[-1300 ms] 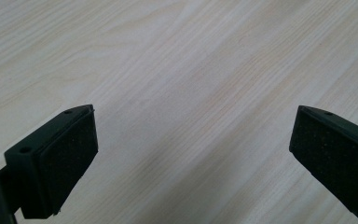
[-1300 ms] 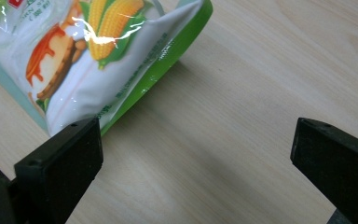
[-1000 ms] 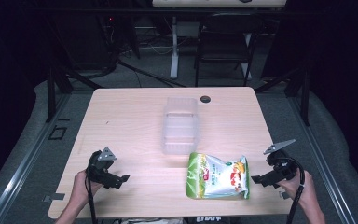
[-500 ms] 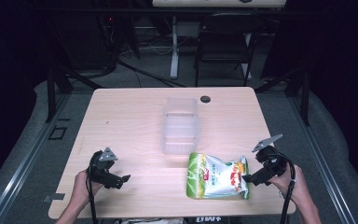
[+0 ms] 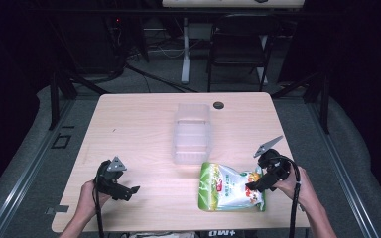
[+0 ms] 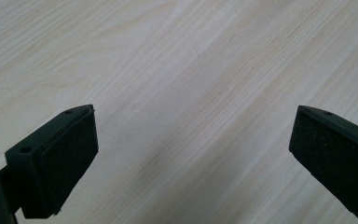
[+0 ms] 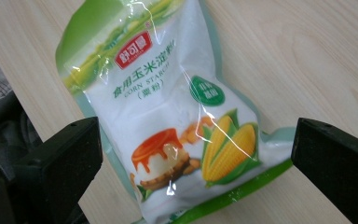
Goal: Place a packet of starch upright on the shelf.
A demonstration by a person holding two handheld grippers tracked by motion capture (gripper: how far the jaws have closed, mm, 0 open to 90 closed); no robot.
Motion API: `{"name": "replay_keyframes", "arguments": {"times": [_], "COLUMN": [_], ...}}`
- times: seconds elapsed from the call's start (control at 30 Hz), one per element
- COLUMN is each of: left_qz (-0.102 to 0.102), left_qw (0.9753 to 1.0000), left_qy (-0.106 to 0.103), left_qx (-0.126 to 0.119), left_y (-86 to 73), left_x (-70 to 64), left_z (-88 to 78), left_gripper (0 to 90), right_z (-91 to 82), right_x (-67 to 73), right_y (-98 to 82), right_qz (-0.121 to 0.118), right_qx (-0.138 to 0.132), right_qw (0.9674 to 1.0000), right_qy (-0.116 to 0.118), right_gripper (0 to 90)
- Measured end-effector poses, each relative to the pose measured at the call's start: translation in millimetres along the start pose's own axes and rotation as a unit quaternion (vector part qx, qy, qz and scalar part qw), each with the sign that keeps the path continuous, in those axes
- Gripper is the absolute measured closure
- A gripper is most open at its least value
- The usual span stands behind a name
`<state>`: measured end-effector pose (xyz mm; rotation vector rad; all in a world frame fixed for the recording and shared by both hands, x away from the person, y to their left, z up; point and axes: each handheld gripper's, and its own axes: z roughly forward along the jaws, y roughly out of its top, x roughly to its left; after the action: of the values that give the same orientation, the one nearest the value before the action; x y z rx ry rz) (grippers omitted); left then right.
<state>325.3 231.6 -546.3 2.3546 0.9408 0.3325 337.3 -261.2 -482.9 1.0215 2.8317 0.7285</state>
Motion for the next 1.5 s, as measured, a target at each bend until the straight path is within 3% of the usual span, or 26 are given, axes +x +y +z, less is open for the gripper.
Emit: {"name": "replay_keyframes", "arguments": {"times": [0.37,0.57,0.83,1.07,1.5], "left_qz": [0.000,-0.002,0.000,0.002,0.003], "left_qw": [1.0000,1.0000,1.0000,1.0000,1.0000], "left_qy": [0.003,0.003,0.001,-0.001,-0.002], "left_qx": [0.003,0.000,0.001,0.002,0.002], "left_y": [-0.3,-0.9,-0.6,-0.4,-0.3], "left_x": [0.9,1.6,1.0,1.0,0.8], "left_z": [-0.4,-0.6,-0.3,-0.4,0.1], "left_gripper": [1.3,1.4,1.4,1.4,1.4], "right_z": [5.0,13.0,30.8,53.3,90.9], "right_x": [8.0,7.4,9.9,11.2,3.3], "right_y": [25.8,39.2,58.1,74.5,96.3], "right_qz": [-0.031,-0.035,-0.055,-0.071,-0.087], "right_qx": [0.005,0.010,0.026,0.055,0.095], "right_qw": [0.9995,0.9989,0.9974,0.9942,0.9895], "right_qy": [0.004,0.029,0.039,0.059,0.066], "right_gripper": [0.0,0.0,0.4,2.2,14.6]}}
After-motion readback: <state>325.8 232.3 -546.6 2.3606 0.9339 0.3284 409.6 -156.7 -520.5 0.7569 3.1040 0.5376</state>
